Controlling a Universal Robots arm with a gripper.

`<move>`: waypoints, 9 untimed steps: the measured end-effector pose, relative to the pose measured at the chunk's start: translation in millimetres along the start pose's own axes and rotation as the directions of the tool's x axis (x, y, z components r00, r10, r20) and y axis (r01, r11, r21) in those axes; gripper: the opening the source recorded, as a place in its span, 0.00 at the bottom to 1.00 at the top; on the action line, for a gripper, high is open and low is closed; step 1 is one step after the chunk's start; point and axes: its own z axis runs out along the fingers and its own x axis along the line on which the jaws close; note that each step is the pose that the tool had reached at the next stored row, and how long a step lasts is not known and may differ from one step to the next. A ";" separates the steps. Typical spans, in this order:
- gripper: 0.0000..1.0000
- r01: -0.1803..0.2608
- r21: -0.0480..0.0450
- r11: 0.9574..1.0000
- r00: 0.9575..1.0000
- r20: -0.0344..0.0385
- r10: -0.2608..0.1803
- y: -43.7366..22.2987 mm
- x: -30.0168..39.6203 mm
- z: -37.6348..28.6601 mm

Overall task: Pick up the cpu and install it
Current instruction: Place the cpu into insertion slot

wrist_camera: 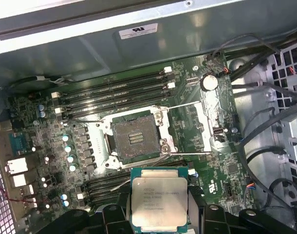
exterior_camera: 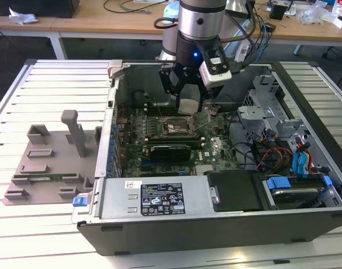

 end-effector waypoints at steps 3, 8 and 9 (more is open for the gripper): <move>0.55 -0.009 0.002 1.000 1.000 0.000 0.009 0.0 0.0 0.0; 0.55 -0.015 0.002 1.000 1.000 0.000 0.015 0.0 0.0 0.0; 0.55 -0.020 0.003 1.000 1.000 0.000 0.020 0.0 0.0 0.0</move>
